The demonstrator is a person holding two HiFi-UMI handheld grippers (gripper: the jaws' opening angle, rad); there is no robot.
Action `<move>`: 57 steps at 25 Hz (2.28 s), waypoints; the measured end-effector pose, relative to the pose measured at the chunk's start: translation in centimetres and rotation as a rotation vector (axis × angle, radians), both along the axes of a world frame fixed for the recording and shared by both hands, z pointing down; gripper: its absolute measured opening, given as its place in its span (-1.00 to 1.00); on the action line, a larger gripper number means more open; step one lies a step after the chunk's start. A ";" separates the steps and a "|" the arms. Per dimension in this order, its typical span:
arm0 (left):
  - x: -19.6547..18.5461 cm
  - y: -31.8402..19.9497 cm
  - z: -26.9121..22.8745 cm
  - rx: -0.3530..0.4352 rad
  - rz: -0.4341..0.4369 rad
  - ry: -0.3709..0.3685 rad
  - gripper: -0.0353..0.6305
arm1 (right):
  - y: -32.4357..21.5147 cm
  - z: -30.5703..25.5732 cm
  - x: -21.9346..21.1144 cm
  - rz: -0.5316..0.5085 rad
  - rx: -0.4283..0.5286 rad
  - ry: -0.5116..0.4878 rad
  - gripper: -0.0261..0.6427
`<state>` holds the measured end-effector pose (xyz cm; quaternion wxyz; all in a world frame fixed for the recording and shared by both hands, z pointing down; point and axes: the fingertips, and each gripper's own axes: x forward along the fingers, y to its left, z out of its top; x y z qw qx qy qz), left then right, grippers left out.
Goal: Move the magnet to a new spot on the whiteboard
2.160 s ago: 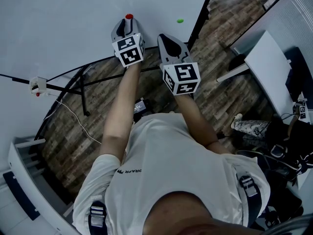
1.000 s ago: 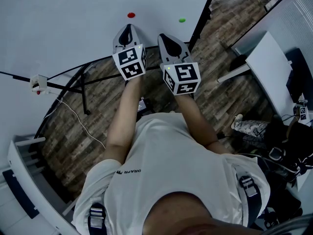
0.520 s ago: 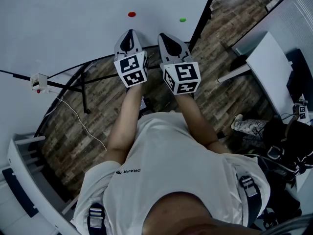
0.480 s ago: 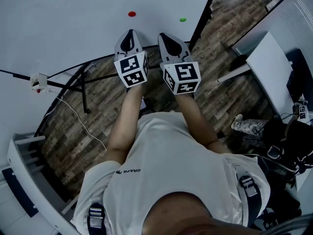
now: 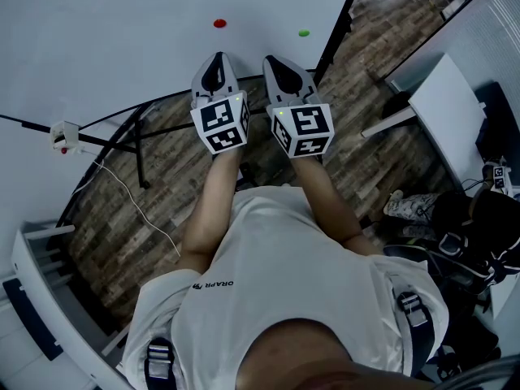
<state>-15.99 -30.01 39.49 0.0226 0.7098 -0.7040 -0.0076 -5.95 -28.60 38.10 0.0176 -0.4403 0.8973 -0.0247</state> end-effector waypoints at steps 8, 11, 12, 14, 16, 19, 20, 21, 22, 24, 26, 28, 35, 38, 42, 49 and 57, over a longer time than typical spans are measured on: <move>0.0 1.3 0.0 0.004 0.001 0.002 -0.89 | 0.4 -0.2 -0.3 -0.001 0.003 -0.002 -0.89; -0.1 1.5 -0.2 0.008 -0.001 0.007 -0.89 | 0.4 -0.1 -0.3 -0.001 0.003 -0.002 -0.89; -0.2 1.6 -0.2 0.009 -0.002 0.008 -0.89 | 0.4 -0.1 -0.3 -0.001 0.002 -0.001 -0.89; -0.2 1.6 -0.2 0.011 -0.003 0.009 -0.89 | 0.2 0.0 -0.3 -0.002 0.001 -0.001 -0.89; -0.2 1.7 -0.3 0.015 -0.003 0.009 -0.89 | 0.2 0.1 -0.3 -0.002 0.000 -0.002 -0.89; 0.0 2.0 -0.3 0.016 0.003 0.010 -0.89 | 0.1 0.1 -0.3 -0.001 -0.001 -0.001 -0.89; 0.0 2.0 -0.3 0.016 0.005 0.010 -0.89 | 0.1 0.1 -0.3 -0.001 -0.001 -0.001 -0.89; 0.2 2.1 -0.3 0.016 0.007 0.010 -0.89 | 0.1 0.2 -0.3 -0.001 -0.002 0.000 -0.89; 0.3 2.2 -0.3 0.016 0.010 0.009 -0.89 | 0.1 0.2 -0.3 0.000 -0.002 0.000 -0.89; 0.6 2.4 -0.3 0.017 0.017 0.008 -0.89 | 0.1 0.2 -0.3 0.001 -0.002 0.000 -0.89; 0.7 2.6 -0.4 0.018 0.022 0.008 -0.89 | 0.2 0.1 -0.3 0.001 -0.002 0.001 -0.89; 0.9 2.8 -0.5 0.019 0.028 0.008 -0.89 | 0.2 0.2 -0.4 0.000 -0.002 0.002 -0.89; 1.4 3.2 -0.6 0.028 0.040 -0.009 -0.89 | 0.1 0.5 -0.5 -0.001 -0.006 0.011 -0.89; 1.4 3.4 -0.6 0.030 0.043 -0.010 -0.89 | 0.1 0.5 -0.5 0.001 -0.003 0.019 -0.89; 1.4 3.5 -0.8 0.032 0.045 -0.008 -0.89 | 0.1 0.5 -0.5 0.003 -0.003 0.032 -0.89; 1.5 3.6 -0.7 0.030 0.045 -0.004 -0.89 | 0.2 0.5 -0.6 0.001 -0.001 0.031 -0.89; 1.9 3.4 -0.3 0.020 0.051 -0.010 -0.89 | 0.0 0.8 -0.3 0.003 -0.006 0.029 -0.89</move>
